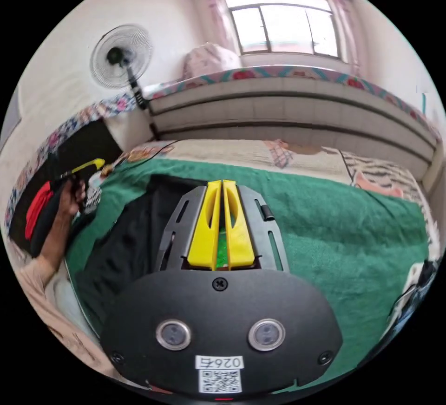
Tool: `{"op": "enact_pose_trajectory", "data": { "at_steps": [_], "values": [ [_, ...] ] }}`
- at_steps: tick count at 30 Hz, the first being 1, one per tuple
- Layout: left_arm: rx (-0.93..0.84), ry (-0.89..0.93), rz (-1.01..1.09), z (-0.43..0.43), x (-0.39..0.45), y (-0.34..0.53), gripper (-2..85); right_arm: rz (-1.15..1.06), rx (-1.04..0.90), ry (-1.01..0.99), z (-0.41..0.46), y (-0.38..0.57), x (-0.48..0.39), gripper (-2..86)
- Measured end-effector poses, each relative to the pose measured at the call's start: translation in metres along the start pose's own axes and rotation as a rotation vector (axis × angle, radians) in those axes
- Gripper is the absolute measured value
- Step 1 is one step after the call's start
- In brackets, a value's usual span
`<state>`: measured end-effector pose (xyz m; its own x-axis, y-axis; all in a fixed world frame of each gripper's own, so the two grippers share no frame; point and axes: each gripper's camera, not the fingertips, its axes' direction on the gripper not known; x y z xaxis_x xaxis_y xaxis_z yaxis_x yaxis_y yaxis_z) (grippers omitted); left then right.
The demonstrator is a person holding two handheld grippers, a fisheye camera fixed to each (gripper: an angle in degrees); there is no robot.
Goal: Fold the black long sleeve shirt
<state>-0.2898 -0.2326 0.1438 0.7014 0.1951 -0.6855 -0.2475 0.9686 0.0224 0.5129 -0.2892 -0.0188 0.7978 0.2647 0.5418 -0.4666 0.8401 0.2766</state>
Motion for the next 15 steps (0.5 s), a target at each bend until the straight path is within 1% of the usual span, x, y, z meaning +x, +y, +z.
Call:
{"op": "enact_pose_trajectory", "data": {
  "at_steps": [1, 2, 3, 4, 5, 6, 8, 9, 10, 11, 12, 13, 15],
  "values": [
    [0.019, 0.054, 0.056, -0.026, 0.030, 0.004, -0.8, -0.093, -0.048, -0.022, -0.015, -0.002, -0.030, -0.8],
    [-0.007, 0.108, 0.109, -0.039, 0.059, 0.012, -0.8, -0.172, -0.124, -0.050, -0.025, 0.000, -0.061, -0.9],
    [-0.036, 0.134, 0.135, -0.042, 0.073, 0.016, -0.8, -0.203, -0.162, -0.064, -0.029, 0.002, -0.075, -0.9],
    [-0.120, 0.167, 0.179, -0.039, 0.100, 0.027, -0.9, -0.251, -0.224, -0.088, -0.035, 0.010, -0.103, -0.9],
    [-0.222, 0.162, 0.217, -0.028, 0.121, 0.039, -0.9, -0.281, -0.279, -0.110, -0.039, 0.020, -0.128, -0.9],
    [-0.275, 0.148, 0.237, -0.020, 0.130, 0.046, -0.8, -0.291, -0.304, -0.122, -0.040, 0.026, -0.140, -0.9],
    [-0.534, 0.019, 0.314, 0.015, 0.149, 0.075, -0.8, -0.348, -0.430, -0.165, -0.037, 0.050, -0.183, -0.9],
    [-0.609, -0.028, 0.331, 0.023, 0.149, 0.083, -0.7, -0.370, -0.474, -0.160, -0.034, 0.056, -0.192, -0.9],
    [-0.733, -0.121, 0.331, 0.031, 0.141, 0.097, -0.7, -0.417, -0.576, -0.107, -0.029, 0.069, -0.206, -0.9],
    [-0.698, -0.107, 0.314, 0.014, 0.133, 0.099, -0.7, -0.469, -0.667, -0.011, -0.026, 0.082, -0.215, -0.9],
    [-0.679, -0.097, 0.280, 0.001, 0.127, 0.097, -0.7, -0.488, -0.685, 0.026, -0.028, 0.086, -0.217, -0.9],
    [-0.688, -0.096, 0.200, -0.023, 0.113, 0.090, -0.7, -0.488, -0.669, 0.058, -0.044, 0.089, -0.218, -0.9],
    [-0.603, -0.086, 0.137, -0.072, 0.098, 0.080, -0.7, -0.411, -0.637, 0.077, -0.079, 0.080, -0.213, -0.9]
  ]
}}
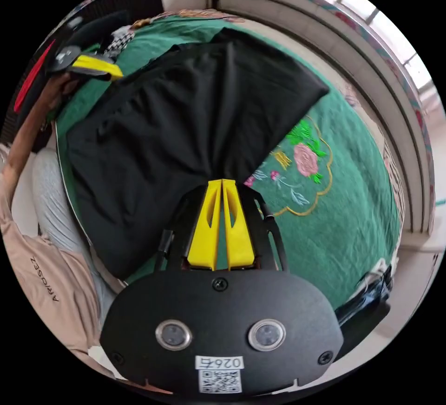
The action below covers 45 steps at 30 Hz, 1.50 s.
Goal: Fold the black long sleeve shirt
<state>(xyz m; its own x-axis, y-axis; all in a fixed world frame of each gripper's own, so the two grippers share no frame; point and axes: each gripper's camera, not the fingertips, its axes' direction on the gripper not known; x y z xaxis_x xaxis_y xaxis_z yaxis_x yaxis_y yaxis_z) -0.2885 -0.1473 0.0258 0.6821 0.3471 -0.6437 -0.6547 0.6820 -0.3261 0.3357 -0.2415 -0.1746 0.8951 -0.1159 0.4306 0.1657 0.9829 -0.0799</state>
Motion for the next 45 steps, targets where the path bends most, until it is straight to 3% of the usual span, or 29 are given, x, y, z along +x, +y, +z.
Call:
{"op": "enact_pose_trajectory", "data": {
  "at_steps": [3, 8, 9, 11, 14, 16, 19, 21, 23, 26, 38, 45],
  "values": [
    [0.283, 0.044, -0.107, -0.102, -0.014, 0.054, -0.8, 0.111, 0.209, 0.003, -0.090, 0.041, 0.003, -0.8],
    [1.031, 0.008, -0.028, -0.294, 0.067, 0.202, -1.0, 0.133, 1.015, 0.198, -0.294, 0.203, -0.095, 1.8],
    [1.099, -0.010, 0.003, -0.309, 0.082, 0.217, -1.0, 0.143, 1.105, 0.216, -0.307, 0.223, -0.110, 2.5],
    [1.357, -0.053, 0.106, -0.355, 0.136, 0.268, -0.9, 0.206, 1.477, 0.253, -0.338, 0.290, -0.165, 2.1],
    [1.556, 0.064, 0.260, -0.394, 0.177, 0.303, -0.8, 0.095, 1.535, 0.176, -0.365, 0.316, -0.213, -0.2],
    [1.501, 0.133, 0.350, -0.415, 0.191, 0.299, -0.6, 0.094, 1.444, 0.213, -0.376, 0.313, -0.237, -0.6],
    [1.296, -0.013, 0.340, -0.418, 0.210, 0.265, 0.4, 0.002, 1.194, 0.385, -0.370, 0.286, -0.277, -0.8],
    [1.117, -0.069, 0.395, -0.395, 0.217, 0.234, 9.7, -0.148, 0.950, 0.428, -0.347, 0.260, -0.297, -0.5],
    [0.802, 0.028, 0.413, -0.347, 0.213, 0.184, 18.1, -0.270, 0.716, 0.445, -0.305, 0.236, -0.319, 0.8],
    [0.635, 0.036, 0.429, -0.285, 0.220, 0.152, 17.0, -0.403, 0.519, 0.492, -0.259, 0.218, -0.345, 2.0],
    [0.398, 0.052, 0.574, -0.197, 0.220, 0.033, 14.9, -0.746, 0.290, 0.670, -0.184, 0.172, -0.382, 5.8],
    [0.306, -0.059, 0.566, -0.174, 0.178, -0.003, 20.5, -0.633, 0.375, 0.642, -0.175, 0.166, -0.334, -0.6]
  ]
}}
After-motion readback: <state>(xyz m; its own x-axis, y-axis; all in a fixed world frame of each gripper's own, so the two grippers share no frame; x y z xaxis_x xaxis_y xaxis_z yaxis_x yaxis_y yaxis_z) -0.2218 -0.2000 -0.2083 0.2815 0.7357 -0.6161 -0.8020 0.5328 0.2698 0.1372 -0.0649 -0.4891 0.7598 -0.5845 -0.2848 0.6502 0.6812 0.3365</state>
